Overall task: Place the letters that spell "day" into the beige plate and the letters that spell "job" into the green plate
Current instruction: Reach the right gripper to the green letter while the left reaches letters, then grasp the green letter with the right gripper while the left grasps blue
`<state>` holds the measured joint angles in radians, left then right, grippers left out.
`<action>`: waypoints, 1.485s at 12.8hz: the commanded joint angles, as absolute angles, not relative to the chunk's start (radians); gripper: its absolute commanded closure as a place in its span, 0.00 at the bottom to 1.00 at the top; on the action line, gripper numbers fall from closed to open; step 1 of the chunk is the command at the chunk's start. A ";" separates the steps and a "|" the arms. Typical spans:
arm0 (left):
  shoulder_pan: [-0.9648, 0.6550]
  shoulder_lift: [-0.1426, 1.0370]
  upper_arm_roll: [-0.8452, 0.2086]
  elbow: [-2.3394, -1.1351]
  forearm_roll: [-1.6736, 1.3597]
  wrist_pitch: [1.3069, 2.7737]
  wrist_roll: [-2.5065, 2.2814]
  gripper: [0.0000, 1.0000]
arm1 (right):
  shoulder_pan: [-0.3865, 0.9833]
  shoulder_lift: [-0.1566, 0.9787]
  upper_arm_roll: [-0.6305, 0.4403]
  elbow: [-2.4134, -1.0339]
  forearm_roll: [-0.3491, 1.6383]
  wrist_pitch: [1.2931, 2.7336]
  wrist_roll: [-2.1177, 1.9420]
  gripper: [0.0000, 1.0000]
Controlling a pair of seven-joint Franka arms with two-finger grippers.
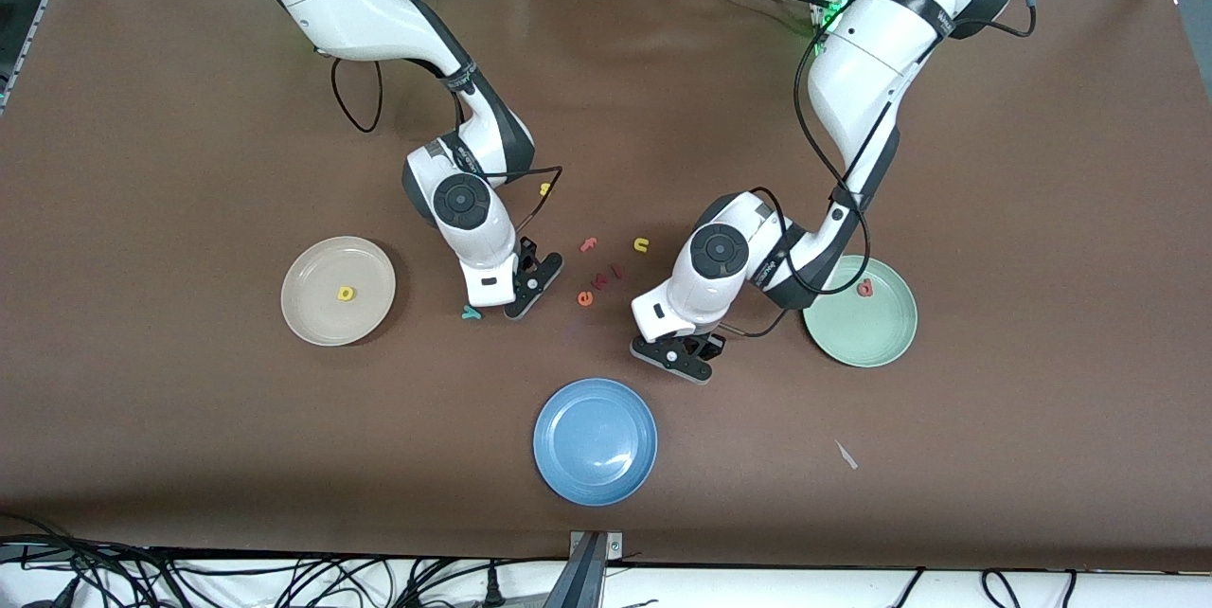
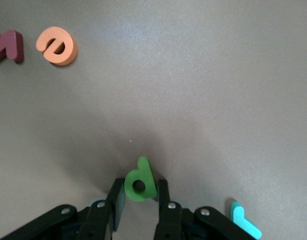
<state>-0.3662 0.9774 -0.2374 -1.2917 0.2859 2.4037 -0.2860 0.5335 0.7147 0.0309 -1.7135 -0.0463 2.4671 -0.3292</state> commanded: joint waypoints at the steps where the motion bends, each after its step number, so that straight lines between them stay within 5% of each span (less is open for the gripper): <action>1: -0.376 0.991 -0.229 -1.264 0.347 2.410 -0.281 0.54 | 0.531 0.742 0.038 -1.695 -0.054 2.479 -0.337 0.69; 7: -0.379 0.997 -0.225 -1.264 0.388 2.410 -0.284 0.55 | 0.535 0.742 0.038 -1.695 -0.049 2.479 -0.330 0.78; 11: -0.379 0.996 -0.225 -1.264 0.387 2.410 -0.284 1.00 | 0.535 0.741 0.038 -1.695 -0.049 2.479 -0.327 0.81; 19: -0.348 0.913 -0.232 -1.282 0.374 2.318 -0.287 1.00 | 0.503 0.664 0.025 -1.617 0.035 2.249 -0.336 0.81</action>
